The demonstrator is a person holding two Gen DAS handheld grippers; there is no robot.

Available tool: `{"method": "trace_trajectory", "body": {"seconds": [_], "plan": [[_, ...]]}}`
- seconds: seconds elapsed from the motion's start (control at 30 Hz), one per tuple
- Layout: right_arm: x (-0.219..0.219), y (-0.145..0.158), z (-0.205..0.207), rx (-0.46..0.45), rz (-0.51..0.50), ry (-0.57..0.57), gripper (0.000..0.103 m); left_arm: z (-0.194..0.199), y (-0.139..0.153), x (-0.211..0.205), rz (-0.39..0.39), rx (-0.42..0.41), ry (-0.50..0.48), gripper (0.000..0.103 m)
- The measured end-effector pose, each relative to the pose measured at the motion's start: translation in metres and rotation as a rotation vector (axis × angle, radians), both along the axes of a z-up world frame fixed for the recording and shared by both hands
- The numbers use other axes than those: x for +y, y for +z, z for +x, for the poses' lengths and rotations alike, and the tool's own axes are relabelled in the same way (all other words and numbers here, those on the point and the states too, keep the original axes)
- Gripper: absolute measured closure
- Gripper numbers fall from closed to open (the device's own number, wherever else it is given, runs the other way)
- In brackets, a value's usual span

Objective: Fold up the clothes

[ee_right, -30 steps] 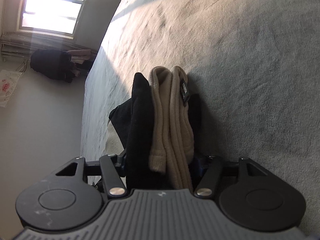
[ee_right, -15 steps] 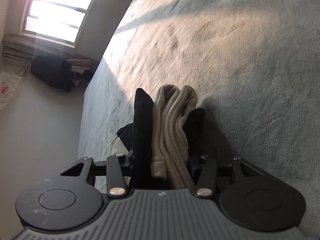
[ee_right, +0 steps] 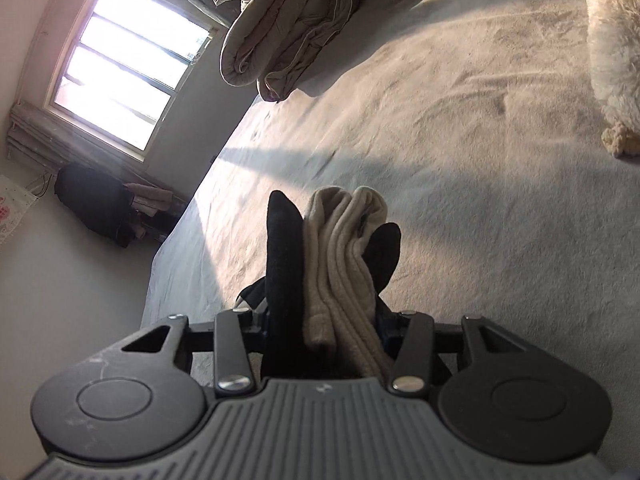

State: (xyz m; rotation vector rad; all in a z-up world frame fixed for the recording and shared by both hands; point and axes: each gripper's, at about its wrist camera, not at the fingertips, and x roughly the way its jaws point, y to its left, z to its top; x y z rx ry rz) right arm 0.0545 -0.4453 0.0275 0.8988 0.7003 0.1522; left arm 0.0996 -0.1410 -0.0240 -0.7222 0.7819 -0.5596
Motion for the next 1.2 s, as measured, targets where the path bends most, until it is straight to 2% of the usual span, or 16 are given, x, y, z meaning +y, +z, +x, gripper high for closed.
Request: {"method": "trace_trajectory", "body": {"seconds": [0.23, 0.4, 0.53, 0.67, 0.73, 0.8, 0.87, 0.97, 1.07, 1.13, 1.17, 1.2], "plan": [[-0.061, -0.005, 0.048, -0.058, 0.013, -0.047, 0.054, 0.052, 0.004, -0.069, 0.014, -0.035, -0.012, 0.064], [-0.090, -0.006, 0.080, -0.140, -0.041, -0.071, 0.054, 0.089, 0.002, -0.104, 0.025, -0.098, -0.005, 0.064], [-0.104, -0.012, 0.106, -0.240, -0.115, -0.073, 0.054, 0.115, -0.012, -0.127, -0.021, -0.100, 0.032, 0.064], [-0.117, -0.028, 0.129, -0.269, -0.174, -0.094, 0.054, 0.132, -0.035, -0.152, -0.030, -0.101, 0.049, 0.064], [-0.122, -0.040, 0.137, -0.270, -0.195, -0.102, 0.054, 0.138, -0.047, -0.163, -0.003, -0.106, 0.054, 0.063], [-0.125, -0.045, 0.138, -0.269, -0.202, -0.116, 0.052, 0.137, -0.051, -0.168, 0.018, -0.136, 0.061, 0.058], [-0.128, -0.050, 0.140, -0.269, -0.210, -0.130, 0.048, 0.136, -0.045, -0.170, 0.055, -0.151, 0.065, 0.052], [-0.131, -0.054, 0.140, -0.273, -0.231, -0.152, 0.043, 0.131, -0.030, -0.173, 0.156, -0.209, 0.105, 0.039], [-0.129, -0.040, 0.128, -0.322, -0.331, -0.212, 0.032, 0.126, -0.011, -0.171, 0.228, -0.288, 0.161, 0.039], [-0.131, -0.032, 0.119, -0.376, -0.378, -0.270, 0.030, 0.131, 0.001, -0.172, 0.259, -0.344, 0.179, 0.041], [-0.130, -0.029, 0.115, -0.411, -0.400, -0.286, 0.030, 0.135, 0.005, -0.176, 0.287, -0.364, 0.184, 0.045], [-0.128, -0.026, 0.112, -0.445, -0.432, -0.295, 0.032, 0.139, 0.010, -0.179, 0.311, -0.383, 0.184, 0.058]]}}
